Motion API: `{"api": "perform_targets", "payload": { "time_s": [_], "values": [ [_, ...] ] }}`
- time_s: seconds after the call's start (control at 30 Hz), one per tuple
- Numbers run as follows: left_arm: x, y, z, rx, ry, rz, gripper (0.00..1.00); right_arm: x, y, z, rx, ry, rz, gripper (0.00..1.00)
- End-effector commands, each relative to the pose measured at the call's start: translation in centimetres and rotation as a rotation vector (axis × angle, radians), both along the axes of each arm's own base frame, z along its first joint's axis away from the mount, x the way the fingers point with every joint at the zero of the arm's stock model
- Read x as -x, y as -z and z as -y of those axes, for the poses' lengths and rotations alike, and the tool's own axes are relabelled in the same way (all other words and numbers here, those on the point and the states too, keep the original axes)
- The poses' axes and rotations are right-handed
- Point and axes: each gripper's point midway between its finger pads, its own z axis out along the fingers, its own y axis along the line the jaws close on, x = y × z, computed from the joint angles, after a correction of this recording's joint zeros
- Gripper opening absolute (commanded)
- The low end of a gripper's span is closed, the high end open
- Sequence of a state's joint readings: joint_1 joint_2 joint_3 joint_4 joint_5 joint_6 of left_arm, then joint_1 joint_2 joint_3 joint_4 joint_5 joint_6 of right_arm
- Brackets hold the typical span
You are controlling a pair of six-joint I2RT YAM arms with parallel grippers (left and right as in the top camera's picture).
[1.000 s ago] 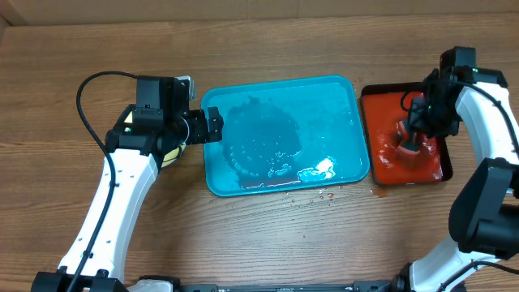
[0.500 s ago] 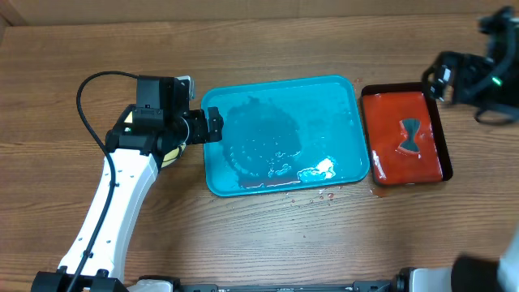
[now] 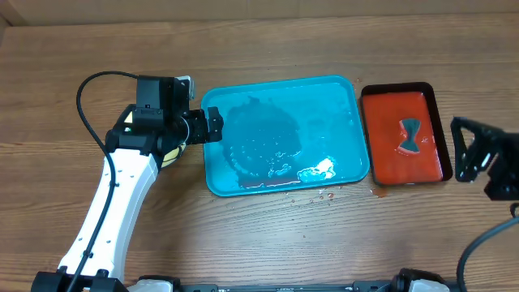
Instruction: Clean dirty plates on tray and stack at the side
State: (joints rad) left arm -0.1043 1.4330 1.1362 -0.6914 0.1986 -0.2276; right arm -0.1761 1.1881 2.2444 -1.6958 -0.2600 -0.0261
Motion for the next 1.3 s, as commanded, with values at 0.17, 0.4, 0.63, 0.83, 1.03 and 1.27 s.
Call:
{"api": "perform_targets", "payload": {
  "time_s": [0.17, 0.4, 0.63, 0.83, 1.03, 1.27],
  "values": [
    [-0.3, -0.3, 0.2, -0.007, 0.023, 0.012, 1.00, -1.3, 1.8, 0.5, 0.033, 0.014, 0.111, 1.00],
    [-0.3, -0.3, 0.2, -0.007, 0.023, 0.012, 1.00, -3.9, 9.0, 0.1, 0.050, -0.022, 0.277, 1.00],
    [-0.3, -0.3, 0.2, -0.007, 0.023, 0.012, 1.00, -4.8, 16.6, -2.0, 0.061, -0.111, 0.533, 1.00],
    [-0.3, -0.3, 0.2, -0.007, 0.023, 0.012, 1.00, -4.4, 21.4, -2.6, 0.065, -0.134, 0.649, 1.00],
    [-0.3, -0.3, 0.2, -0.007, 0.023, 0.012, 1.00, -4.3, 24.6, -2.4, 0.074, -0.123, 0.706, 1.00],
    [-0.3, -0.3, 0.2, -0.007, 0.023, 0.012, 1.00, -4.6, 26.1, -1.9, 0.082, -0.091, 0.716, 1.00]
  ]
}}
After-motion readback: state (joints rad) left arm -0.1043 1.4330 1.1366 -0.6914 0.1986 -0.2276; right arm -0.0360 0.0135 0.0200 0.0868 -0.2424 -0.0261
